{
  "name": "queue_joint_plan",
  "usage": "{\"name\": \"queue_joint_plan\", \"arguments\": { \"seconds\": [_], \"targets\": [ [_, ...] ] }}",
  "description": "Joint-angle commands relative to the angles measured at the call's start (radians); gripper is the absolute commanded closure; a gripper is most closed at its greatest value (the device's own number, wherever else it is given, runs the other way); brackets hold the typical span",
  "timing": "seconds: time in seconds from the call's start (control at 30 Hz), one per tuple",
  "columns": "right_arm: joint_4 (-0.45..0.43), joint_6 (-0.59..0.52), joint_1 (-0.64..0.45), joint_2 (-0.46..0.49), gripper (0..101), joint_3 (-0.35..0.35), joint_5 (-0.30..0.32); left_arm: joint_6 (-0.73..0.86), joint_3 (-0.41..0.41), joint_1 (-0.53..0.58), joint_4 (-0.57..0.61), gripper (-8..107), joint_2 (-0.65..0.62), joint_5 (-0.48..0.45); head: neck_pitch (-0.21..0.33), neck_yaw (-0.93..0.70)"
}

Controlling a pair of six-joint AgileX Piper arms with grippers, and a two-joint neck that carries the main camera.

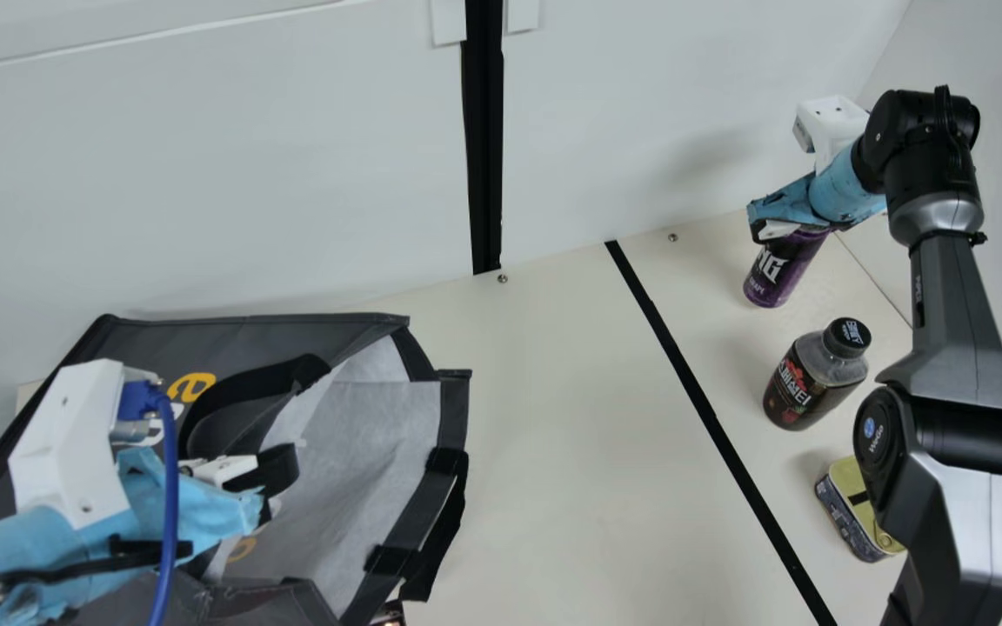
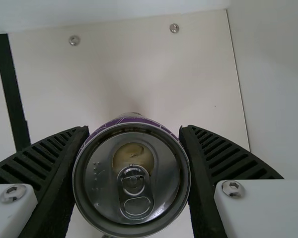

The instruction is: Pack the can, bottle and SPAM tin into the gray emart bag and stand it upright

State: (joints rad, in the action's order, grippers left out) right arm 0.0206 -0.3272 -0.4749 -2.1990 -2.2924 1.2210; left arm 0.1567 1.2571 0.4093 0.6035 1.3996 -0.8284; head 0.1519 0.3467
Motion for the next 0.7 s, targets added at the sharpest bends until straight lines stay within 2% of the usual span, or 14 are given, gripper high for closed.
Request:
{"name": "queue_joint_plan", "arguments": {
  "seconds": [0.0,0.3,0.67],
  "targets": [
    [0.003,-0.009,0.005,0.006,101,0.001,-0.001,0.000,0.000,0.000,0.000,107,0.000,0.000,0.023,0.002],
    [0.023,-0.039,0.037,0.060,101,0.034,-0.001,0.000,0.000,0.000,0.000,107,0.000,0.000,0.023,0.002],
    [0.043,-0.069,0.093,0.148,101,0.112,-0.001,0.000,0.000,0.000,0.000,107,0.000,0.000,0.023,0.002]
  ]
}}
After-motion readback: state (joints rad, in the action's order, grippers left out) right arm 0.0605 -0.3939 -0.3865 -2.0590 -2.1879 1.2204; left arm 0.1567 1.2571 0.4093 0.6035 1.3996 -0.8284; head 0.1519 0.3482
